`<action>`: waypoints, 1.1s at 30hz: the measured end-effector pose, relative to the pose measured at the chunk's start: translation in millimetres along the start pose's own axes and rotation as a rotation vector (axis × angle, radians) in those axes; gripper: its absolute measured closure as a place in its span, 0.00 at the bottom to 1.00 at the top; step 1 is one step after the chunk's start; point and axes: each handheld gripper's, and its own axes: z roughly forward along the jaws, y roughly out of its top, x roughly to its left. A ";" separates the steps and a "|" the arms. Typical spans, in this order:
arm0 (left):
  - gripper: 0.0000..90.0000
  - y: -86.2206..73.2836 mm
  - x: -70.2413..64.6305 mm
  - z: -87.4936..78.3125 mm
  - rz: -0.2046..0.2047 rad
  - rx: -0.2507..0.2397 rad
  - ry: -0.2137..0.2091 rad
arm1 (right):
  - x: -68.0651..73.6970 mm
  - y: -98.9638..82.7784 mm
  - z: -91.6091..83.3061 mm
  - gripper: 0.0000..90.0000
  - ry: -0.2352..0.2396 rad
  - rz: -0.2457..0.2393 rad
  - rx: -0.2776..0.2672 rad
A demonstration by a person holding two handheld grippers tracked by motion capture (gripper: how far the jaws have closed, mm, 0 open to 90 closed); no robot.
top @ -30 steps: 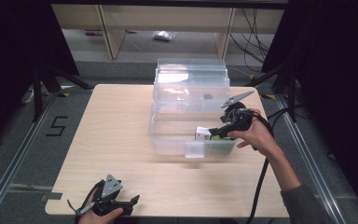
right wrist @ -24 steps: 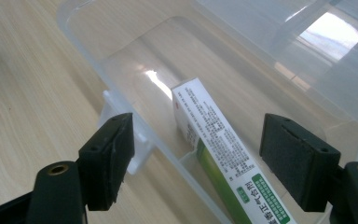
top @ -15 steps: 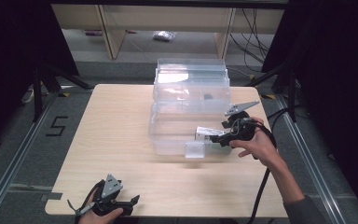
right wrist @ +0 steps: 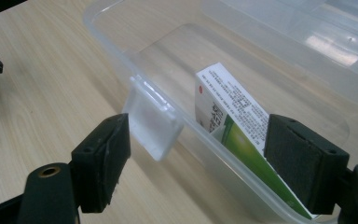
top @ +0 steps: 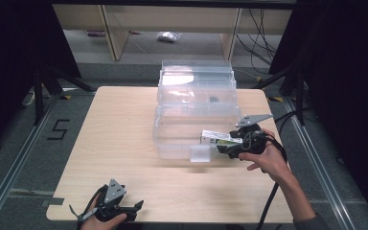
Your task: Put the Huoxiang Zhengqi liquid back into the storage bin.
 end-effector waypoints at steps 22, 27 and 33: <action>0.17 0.2 -0.2 -0.8 0.004 0.007 0.003 | 20.1 -24.2 2.1 0.26 0.035 -0.029 -0.054; 0.17 0.2 -0.2 -0.8 0.005 0.007 0.002 | 25.9 -29.8 3.0 0.26 0.048 -0.025 -0.054; 0.17 0.1 -0.4 -0.5 0.009 -0.002 0.000 | 32.4 -38.3 7.0 0.25 0.052 -0.033 -0.051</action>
